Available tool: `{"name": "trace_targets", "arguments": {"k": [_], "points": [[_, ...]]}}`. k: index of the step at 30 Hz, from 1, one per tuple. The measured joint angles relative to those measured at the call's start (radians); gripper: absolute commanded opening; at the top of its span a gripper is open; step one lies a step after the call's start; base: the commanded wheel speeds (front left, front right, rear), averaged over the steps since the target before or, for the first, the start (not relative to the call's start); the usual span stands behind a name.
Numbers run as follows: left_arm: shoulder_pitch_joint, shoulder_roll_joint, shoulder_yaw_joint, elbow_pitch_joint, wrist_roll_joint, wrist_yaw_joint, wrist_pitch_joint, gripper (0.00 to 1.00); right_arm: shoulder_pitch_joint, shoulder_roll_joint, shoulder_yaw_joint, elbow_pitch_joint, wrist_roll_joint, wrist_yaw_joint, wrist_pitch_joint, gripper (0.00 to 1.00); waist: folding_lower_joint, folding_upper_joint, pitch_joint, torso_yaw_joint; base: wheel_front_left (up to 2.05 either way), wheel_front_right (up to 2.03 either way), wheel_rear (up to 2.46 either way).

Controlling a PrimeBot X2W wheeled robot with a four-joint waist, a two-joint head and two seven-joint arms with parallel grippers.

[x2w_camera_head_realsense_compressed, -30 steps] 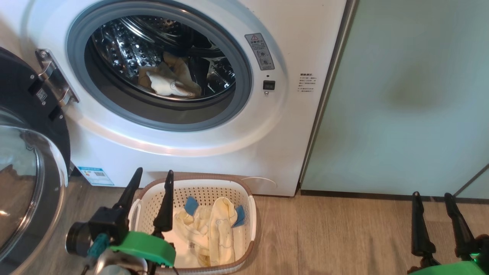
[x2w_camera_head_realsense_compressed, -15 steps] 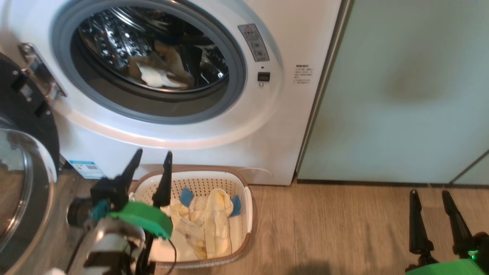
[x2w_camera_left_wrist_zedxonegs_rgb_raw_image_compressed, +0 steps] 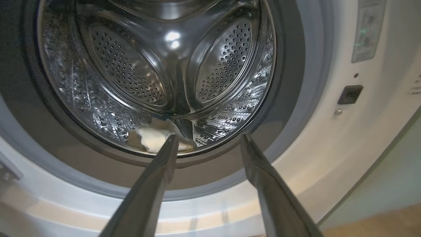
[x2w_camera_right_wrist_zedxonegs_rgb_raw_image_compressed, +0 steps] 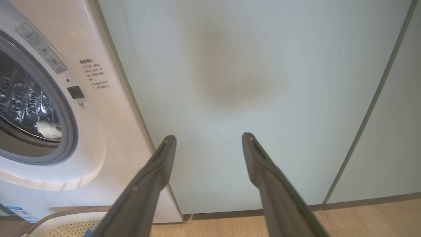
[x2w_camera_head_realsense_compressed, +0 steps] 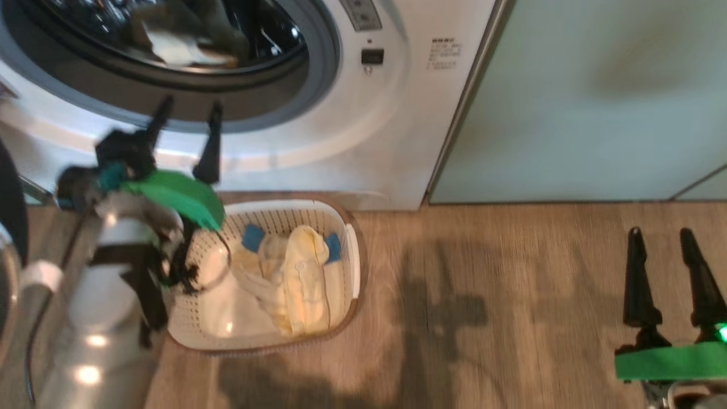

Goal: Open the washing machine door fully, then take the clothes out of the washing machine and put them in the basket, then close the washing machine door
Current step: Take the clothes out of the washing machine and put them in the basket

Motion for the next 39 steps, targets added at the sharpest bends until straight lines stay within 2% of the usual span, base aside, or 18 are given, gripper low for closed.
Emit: {"name": "trace_targets", "arguments": {"k": [7,13,17,25,35,39], "points": [[-0.199,0.073,0.016,0.118,0.0,-0.02,0.057,1.0,-0.065,0.0,-0.01,-0.014,0.038,0.0,0.0,1.0,0.0,0.0,0.12,-0.038,0.0,0.0,0.0],[-0.36,0.124,0.016,0.221,-0.055,-0.061,0.216,1.0,-0.107,0.0,-0.011,-0.018,0.084,0.0,0.0,1.0,0.0,0.0,0.215,-0.073,0.0,0.0,0.0],[-0.44,0.168,0.003,0.238,-0.064,-0.068,0.275,1.0,-0.128,0.0,-0.007,-0.018,0.104,0.0,0.0,1.0,-0.0001,0.0,0.257,-0.093,0.0,0.0,0.0],[-0.62,0.298,-0.081,0.258,-0.072,-0.078,0.473,1.0,-0.168,0.0,0.02,-0.017,0.162,0.0,0.0,1.0,-0.0002,-0.0001,0.343,-0.154,0.0,0.0,0.0],[-0.755,0.465,-0.203,0.269,-0.07,-0.079,0.722,1.0,-0.211,0.0,0.057,-0.016,0.229,0.0,0.0,1.0,-0.0002,0.0,0.429,-0.233,0.0,0.0,0.0],[-0.803,0.497,-0.216,0.275,-0.071,-0.079,0.821,1.0,-0.215,0.0,0.067,-0.016,0.238,0.0,0.0,1.0,-0.0002,0.0,0.452,-0.254,0.0,0.0,0.0]]}}
